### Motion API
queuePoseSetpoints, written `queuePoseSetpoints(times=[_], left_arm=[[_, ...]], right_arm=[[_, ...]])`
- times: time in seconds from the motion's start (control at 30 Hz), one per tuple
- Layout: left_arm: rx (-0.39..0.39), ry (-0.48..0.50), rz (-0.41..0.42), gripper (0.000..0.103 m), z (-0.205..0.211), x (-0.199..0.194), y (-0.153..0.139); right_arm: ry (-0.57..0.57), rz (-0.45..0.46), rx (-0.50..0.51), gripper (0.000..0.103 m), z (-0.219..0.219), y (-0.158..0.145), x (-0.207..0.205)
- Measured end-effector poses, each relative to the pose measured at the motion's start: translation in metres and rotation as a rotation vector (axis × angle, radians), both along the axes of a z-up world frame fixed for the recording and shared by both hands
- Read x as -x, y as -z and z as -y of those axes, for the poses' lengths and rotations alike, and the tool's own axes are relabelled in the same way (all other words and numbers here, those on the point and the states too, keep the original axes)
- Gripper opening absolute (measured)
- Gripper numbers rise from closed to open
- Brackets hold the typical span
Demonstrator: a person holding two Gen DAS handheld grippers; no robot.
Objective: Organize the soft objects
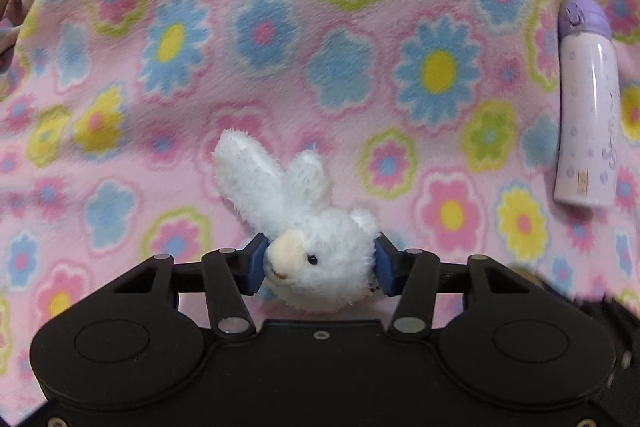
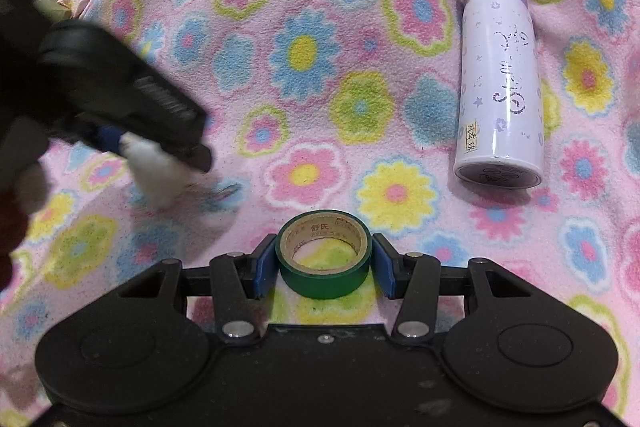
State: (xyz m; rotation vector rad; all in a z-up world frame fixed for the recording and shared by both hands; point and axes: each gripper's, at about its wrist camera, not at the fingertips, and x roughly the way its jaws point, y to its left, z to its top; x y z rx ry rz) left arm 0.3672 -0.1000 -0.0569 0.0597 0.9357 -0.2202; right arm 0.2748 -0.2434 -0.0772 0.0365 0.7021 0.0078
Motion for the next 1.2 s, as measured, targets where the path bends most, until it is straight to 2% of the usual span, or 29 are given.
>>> queuePoseSetpoints(times=[0.23,0.4,0.53,0.63,0.8,0.9,0.93,0.97,1.0,1.1,1.2], left_arm=[[-0.011,0.023,-0.009,0.052,-0.044,0.02,0.001],[-0.028,0.064,0.019,0.054,-0.044,0.035,-0.009],[0.014,0.041,0.037,0.064,-0.057,0.043,-0.012],[0.064,0.018,0.007,0.064,-0.065,0.044,-0.009],[0.074,-0.019,-0.023,0.064,-0.073,0.047,0.0],[0.111,-0.043,-0.018,0.065,-0.078,0.05,-0.005],[0.115,-0.05,-0.011,0.07,-0.078,0.05,-0.008],[0.113,-0.056,0.0,0.081,-0.077,0.048,-0.01],[0.108,-0.062,0.015,0.084,-0.075,0.046,-0.012],[0.077,-0.08,0.035,0.085,-0.063,0.031,-0.016],[0.048,-0.118,0.005,0.085,-0.054,0.014,-0.01]], right_arm=[[0.0,0.001,0.0,0.048,-0.001,0.0,0.0],[0.0,0.002,-0.001,0.048,-0.001,0.0,0.0],[0.0,0.003,-0.001,0.048,-0.001,0.0,0.0],[0.0,0.004,-0.001,0.048,-0.001,0.0,0.0],[0.0,0.004,-0.002,0.048,-0.001,0.0,0.0],[0.0,0.005,-0.002,0.048,-0.001,0.0,0.0],[0.0,0.005,-0.002,0.048,-0.001,0.0,0.0],[0.0,0.005,-0.002,0.048,-0.001,0.0,0.0],[0.0,0.005,-0.002,0.048,-0.001,0.0,0.0],[0.0,0.006,-0.002,0.048,-0.001,0.0,0.0],[-0.001,0.007,-0.002,0.048,-0.001,0.001,0.001]])
